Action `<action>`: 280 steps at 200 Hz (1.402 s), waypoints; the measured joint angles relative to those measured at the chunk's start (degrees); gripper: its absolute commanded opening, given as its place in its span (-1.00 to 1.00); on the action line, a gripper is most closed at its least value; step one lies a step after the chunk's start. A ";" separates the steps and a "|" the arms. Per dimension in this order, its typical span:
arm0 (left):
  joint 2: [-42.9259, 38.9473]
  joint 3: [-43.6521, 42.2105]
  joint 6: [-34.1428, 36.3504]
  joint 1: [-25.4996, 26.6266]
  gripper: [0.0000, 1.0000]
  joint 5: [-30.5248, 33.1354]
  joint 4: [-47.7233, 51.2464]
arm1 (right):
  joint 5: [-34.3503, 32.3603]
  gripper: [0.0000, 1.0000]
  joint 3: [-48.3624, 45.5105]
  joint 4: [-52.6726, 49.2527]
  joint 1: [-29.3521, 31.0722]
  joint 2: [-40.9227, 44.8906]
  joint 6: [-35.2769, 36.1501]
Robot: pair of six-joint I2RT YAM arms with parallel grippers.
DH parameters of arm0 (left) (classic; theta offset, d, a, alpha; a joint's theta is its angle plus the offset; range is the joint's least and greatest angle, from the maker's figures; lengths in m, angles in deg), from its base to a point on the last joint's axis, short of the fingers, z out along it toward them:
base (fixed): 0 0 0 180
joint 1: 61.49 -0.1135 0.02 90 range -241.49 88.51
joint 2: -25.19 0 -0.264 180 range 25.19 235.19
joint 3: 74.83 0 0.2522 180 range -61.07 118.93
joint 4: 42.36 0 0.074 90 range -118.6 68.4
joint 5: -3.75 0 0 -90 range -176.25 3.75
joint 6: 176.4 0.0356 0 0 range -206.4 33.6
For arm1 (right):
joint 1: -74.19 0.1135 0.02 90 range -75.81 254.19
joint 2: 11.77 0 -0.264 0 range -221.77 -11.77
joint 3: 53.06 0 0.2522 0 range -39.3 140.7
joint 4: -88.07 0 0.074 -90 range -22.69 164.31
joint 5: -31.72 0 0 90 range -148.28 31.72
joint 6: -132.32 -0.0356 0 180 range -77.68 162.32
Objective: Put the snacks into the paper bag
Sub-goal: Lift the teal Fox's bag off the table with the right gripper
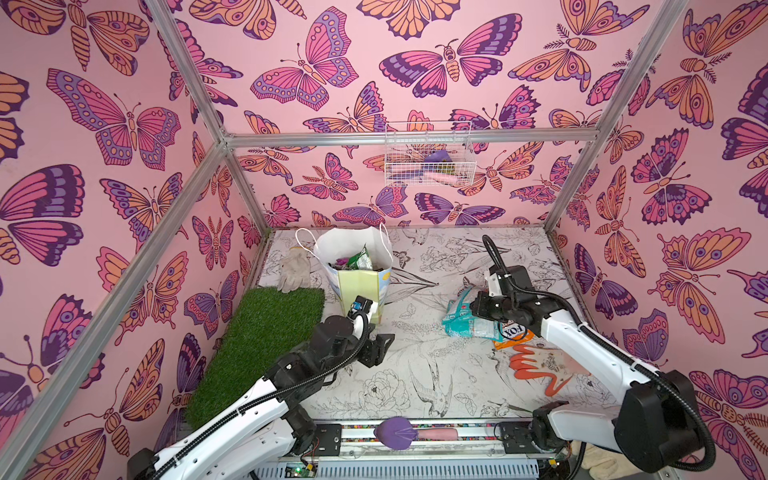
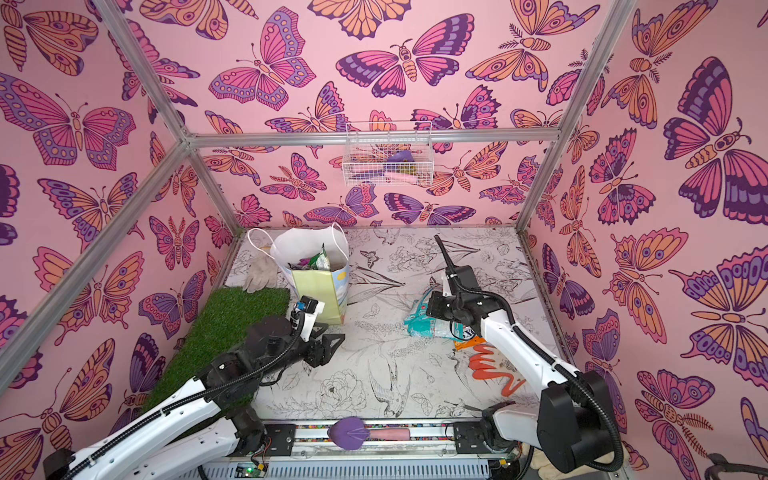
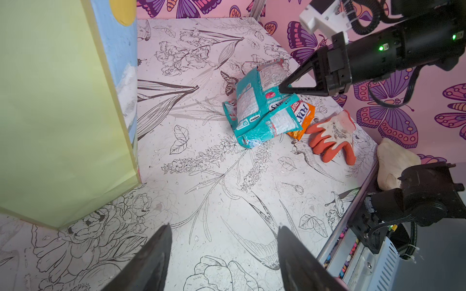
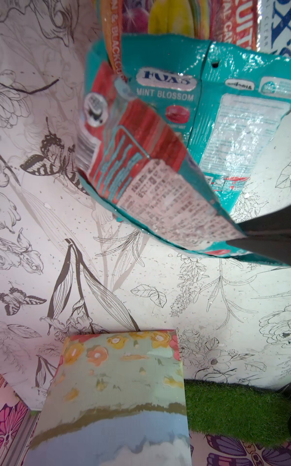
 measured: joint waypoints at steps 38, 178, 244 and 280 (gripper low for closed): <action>0.00 -0.44 -0.20 0.11 0.36 0.24 -0.39 | 0.70 -1.00 0.07 -0.42 0.00 2.14 0.02; -0.96 -1.77 -1.03 0.11 0.36 0.94 -1.22 | 3.30 -1.00 3.30 -1.36 0.00 8.59 0.04; -2.03 -2.56 -1.49 0.11 0.35 1.51 -1.25 | 4.57 -1.00 6.60 -1.44 0.00 9.46 0.22; -2.67 -3.02 -1.68 0.11 0.36 1.51 -1.25 | 5.38 -1.00 8.46 -1.44 0.02 9.86 0.24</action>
